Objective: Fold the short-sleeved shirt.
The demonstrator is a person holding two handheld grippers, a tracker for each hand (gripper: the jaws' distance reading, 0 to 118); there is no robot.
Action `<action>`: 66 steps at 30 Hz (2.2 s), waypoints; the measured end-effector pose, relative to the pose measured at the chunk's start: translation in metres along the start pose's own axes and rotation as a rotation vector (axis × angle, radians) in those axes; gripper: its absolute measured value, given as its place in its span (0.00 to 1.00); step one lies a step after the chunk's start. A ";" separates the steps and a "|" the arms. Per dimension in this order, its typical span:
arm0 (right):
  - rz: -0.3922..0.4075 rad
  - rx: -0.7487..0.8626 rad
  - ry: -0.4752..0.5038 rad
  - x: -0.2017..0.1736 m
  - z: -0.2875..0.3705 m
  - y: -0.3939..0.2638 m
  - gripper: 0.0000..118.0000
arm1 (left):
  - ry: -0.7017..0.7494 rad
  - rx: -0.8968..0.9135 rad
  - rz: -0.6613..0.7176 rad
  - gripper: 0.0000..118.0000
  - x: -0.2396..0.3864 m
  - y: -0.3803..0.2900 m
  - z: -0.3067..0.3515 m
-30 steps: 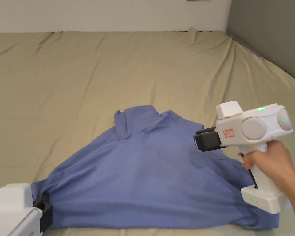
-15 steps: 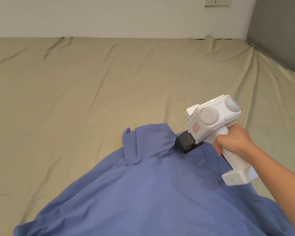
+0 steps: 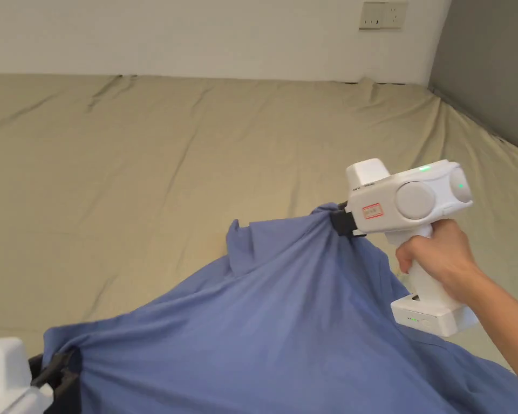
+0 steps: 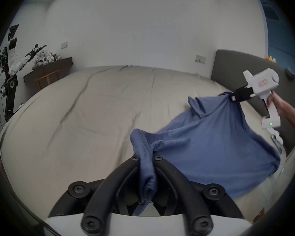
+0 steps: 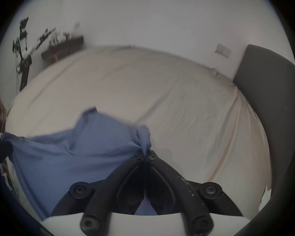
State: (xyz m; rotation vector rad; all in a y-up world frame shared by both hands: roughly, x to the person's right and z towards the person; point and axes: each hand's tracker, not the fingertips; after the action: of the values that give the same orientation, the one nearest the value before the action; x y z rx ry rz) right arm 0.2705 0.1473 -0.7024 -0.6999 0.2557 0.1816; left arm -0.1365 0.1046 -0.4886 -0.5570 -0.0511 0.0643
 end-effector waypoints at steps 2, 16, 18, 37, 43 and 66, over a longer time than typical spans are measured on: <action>-0.012 0.089 -0.026 0.002 0.039 0.005 0.03 | -0.008 0.037 0.009 0.05 -0.001 0.020 0.005; -0.151 0.590 -0.309 -0.006 0.306 -0.004 0.03 | -0.051 0.410 -0.121 0.05 0.039 0.182 0.101; -0.184 0.645 -0.305 -0.008 0.332 -0.008 0.03 | -0.050 0.421 -0.123 0.05 0.042 0.199 0.114; -0.143 0.713 -0.357 0.002 0.310 0.024 0.03 | 0.029 0.479 -0.169 0.05 0.051 0.246 0.084; -0.134 0.751 -0.387 0.026 0.248 0.076 0.03 | 0.087 0.490 -0.223 0.05 0.060 0.292 0.005; -0.082 0.780 -0.428 0.049 0.146 0.079 0.03 | 0.111 0.487 -0.224 0.04 0.038 0.286 -0.098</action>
State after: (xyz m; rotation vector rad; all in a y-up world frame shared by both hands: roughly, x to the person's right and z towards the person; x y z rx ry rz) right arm 0.3221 0.3063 -0.6578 0.1108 -0.1197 0.1335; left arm -0.1054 0.2982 -0.7221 -0.0653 0.0112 -0.1695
